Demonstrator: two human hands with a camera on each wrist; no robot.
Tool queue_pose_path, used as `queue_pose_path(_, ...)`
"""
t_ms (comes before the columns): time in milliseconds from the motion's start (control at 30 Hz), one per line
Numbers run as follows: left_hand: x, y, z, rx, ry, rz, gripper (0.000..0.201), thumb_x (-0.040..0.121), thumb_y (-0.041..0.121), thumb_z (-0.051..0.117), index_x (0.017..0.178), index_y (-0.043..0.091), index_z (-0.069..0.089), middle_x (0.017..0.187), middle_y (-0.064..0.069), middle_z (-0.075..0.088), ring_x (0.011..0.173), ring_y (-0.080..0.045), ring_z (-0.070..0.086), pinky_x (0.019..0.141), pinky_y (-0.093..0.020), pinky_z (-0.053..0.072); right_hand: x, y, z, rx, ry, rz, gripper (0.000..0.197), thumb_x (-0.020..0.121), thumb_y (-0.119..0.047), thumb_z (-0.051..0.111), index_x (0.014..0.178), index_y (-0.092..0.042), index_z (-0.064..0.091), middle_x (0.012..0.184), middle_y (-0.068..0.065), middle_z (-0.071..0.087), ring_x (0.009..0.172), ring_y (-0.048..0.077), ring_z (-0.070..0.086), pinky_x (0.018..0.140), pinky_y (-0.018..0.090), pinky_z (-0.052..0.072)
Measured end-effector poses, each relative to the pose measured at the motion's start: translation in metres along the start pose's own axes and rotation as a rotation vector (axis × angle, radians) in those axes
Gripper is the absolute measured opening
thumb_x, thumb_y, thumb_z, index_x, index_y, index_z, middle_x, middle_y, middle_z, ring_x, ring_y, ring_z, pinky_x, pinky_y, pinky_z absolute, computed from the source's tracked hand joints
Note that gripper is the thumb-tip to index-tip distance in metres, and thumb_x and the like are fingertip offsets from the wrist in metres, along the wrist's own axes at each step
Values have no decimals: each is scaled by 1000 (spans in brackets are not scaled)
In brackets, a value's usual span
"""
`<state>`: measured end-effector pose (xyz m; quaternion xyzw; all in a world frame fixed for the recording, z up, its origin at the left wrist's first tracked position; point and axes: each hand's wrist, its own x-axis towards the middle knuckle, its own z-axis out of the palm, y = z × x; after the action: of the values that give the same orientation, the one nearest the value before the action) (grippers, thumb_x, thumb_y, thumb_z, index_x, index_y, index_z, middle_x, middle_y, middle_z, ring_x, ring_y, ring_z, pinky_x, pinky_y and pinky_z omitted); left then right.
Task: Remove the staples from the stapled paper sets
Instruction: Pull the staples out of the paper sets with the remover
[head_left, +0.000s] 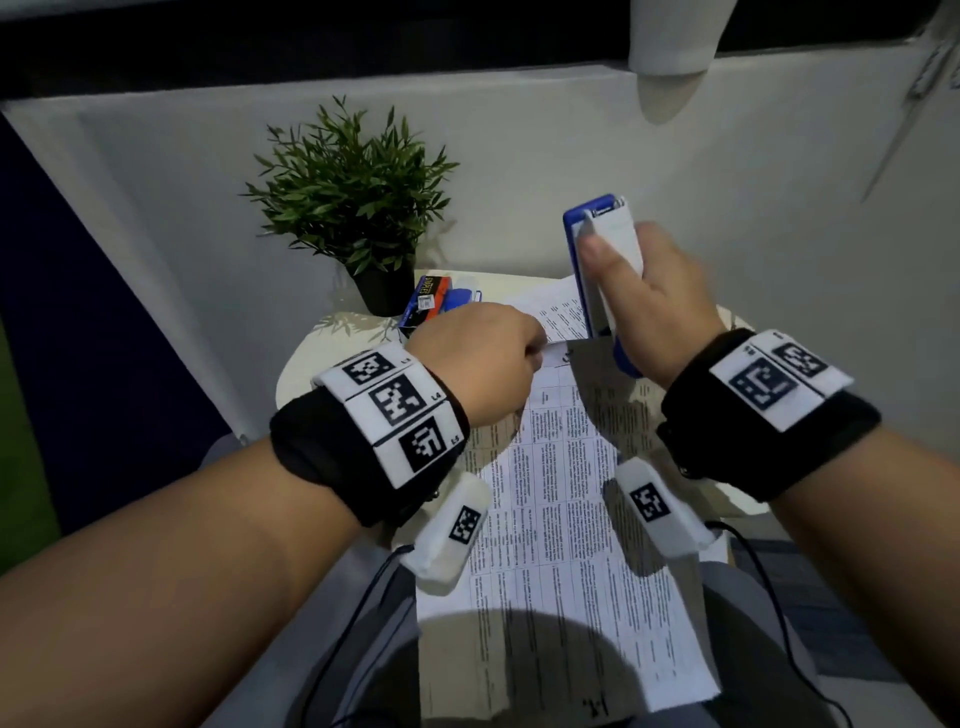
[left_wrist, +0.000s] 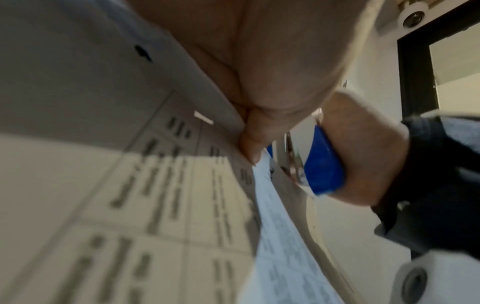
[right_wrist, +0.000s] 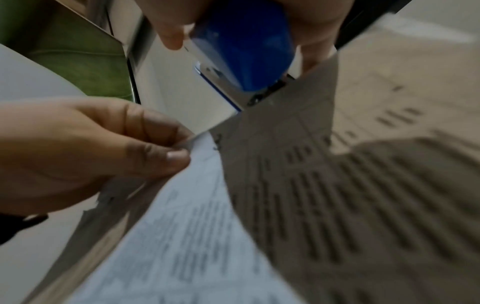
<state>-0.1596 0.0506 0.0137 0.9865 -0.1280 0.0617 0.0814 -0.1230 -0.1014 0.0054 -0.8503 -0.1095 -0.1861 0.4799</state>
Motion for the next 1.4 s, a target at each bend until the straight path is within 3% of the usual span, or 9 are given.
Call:
queue_pose_path(233,-10,-2,-1,-98,5,-21,17,96,31,44,88,27,60,75,9,49,81,-17,49,68,-28,41,3,9,-4,37,55,60,62,77,-66,29,96,-14,57,86,-2,59,92,26,58,75,31,39)
queue_pose_path(400,-16,1,-1,-100,16,-3,17,96,33,43,92,29,60,74,10,46,79,-16,46,71,-30,45,4,10,-2,217,34,73,79,72,-75,33,86,-3,62,86,19,67,82,36,63,81,50,50)
queue_pose_path(600,-16,2,2,-73,5,17,19,97,33,43,99,28,61,71,9,45,79,-15,46,69,-28,42,1,13,1,267,25,91,62,74,-71,37,62,-11,49,61,5,49,60,22,48,64,35,39)
queue_pose_path(700,-12,0,2,-71,7,6,18,97,33,43,94,29,60,67,10,43,78,-16,47,67,-28,43,2,15,0,351,76,156,65,69,-75,40,77,-14,62,79,9,66,79,29,63,81,45,51)
queue_pose_path(800,-4,-1,-3,-94,27,6,18,97,33,43,86,27,56,68,9,47,77,-17,49,67,-29,43,4,13,-8,502,206,224,57,67,-74,44,89,-24,63,84,-4,66,82,19,65,80,36,50)
queue_pose_path(867,1,-1,-6,-100,37,25,19,96,33,44,92,24,60,77,7,53,81,-19,51,71,-31,45,6,13,-13,599,242,231,56,67,-72,47,94,-26,63,92,-1,69,90,22,67,85,41,54)
queue_pose_path(1067,4,2,-8,-66,23,62,20,96,33,46,96,23,63,86,4,61,87,-20,56,75,-34,48,1,8,-21,648,118,264,61,64,-80,58,92,-27,65,94,2,70,94,26,67,90,48,52)
queue_pose_path(1200,-1,2,-5,-34,35,67,20,95,33,45,96,22,62,84,4,62,85,-20,56,73,-37,49,-5,7,-24,762,77,299,33,98,-45,40,88,-21,62,66,-10,69,64,9,67,63,26,54)
queue_pose_path(1400,-5,-1,-5,-14,36,79,22,96,34,43,101,26,63,79,7,57,80,-15,52,68,-29,43,-13,4,-25,906,44,400,36,99,-45,33,87,-23,60,59,-10,68,56,7,67,49,21,52)
